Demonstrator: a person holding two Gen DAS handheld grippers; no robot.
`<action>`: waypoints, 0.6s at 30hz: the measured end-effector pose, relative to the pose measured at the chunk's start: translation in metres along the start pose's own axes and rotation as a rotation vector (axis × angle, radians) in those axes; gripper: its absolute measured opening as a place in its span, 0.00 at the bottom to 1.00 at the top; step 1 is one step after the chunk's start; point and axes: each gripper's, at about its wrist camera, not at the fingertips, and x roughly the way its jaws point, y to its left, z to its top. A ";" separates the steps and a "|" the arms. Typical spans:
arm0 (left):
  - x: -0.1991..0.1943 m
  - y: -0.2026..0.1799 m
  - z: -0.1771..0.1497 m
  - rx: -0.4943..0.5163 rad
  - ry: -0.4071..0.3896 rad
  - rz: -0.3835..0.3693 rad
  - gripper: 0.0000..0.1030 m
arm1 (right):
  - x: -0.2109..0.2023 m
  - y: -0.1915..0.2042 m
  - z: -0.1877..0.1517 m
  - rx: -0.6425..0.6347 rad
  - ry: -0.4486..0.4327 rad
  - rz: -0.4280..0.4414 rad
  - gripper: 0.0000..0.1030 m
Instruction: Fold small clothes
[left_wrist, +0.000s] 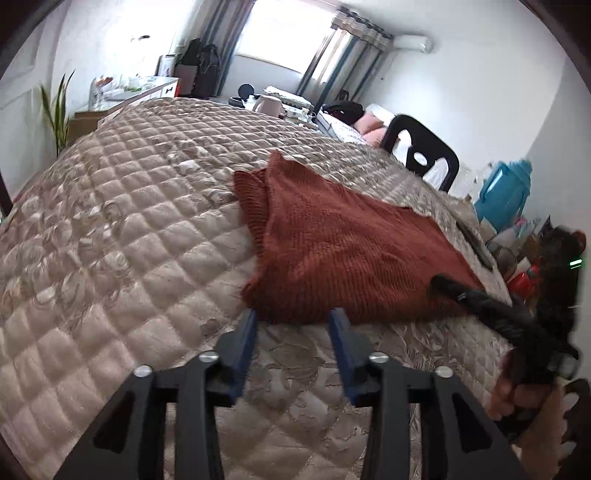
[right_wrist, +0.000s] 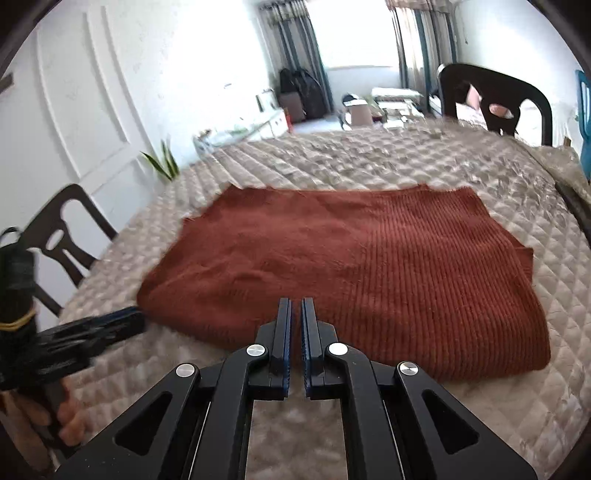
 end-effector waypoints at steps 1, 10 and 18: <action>-0.001 0.004 0.000 -0.013 0.000 0.000 0.44 | 0.011 -0.003 -0.001 -0.001 0.040 -0.013 0.04; 0.008 0.023 0.032 -0.078 -0.025 -0.033 0.53 | 0.007 -0.004 -0.004 0.024 0.032 0.022 0.04; 0.049 0.020 0.060 -0.064 0.015 -0.009 0.53 | 0.003 -0.004 -0.004 0.024 0.017 0.042 0.04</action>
